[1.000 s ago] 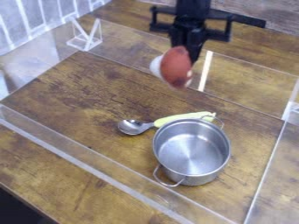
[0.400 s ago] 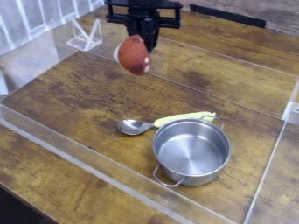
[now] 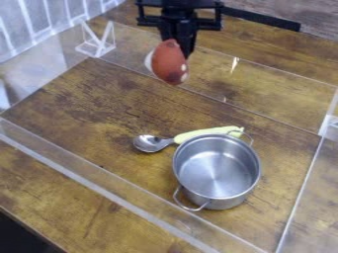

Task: Remove the mushroom from the silver pot and put it on the table

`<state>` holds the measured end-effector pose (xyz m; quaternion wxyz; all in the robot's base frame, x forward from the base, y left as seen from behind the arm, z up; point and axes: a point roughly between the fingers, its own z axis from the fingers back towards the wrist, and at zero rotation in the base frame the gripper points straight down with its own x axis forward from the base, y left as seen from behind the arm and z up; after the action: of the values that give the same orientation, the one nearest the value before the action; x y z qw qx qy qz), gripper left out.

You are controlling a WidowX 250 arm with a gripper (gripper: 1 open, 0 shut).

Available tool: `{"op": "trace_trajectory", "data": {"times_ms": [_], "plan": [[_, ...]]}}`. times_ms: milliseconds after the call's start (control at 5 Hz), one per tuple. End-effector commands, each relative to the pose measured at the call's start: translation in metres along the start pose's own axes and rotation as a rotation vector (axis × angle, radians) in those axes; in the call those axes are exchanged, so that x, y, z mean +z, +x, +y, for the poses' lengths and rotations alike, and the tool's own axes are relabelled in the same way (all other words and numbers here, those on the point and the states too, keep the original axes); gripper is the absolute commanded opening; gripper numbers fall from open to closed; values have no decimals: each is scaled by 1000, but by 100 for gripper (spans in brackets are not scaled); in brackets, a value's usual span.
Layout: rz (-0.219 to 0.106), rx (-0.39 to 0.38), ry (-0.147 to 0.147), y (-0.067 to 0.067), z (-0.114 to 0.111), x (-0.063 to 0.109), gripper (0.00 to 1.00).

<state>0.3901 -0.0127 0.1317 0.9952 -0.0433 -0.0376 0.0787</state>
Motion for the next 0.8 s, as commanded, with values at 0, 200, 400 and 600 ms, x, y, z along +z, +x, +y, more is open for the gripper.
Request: {"op": "trace_trajectory", "data": {"times_ms": [0,200,400,600], "plan": [[-86,-17,-22,9,-6,28,0],[-101,-25,-23,11,6,26,0],[-114,-33,-18,9,15,25,0],[-124,-32,-27,12,12,31,0]]}}
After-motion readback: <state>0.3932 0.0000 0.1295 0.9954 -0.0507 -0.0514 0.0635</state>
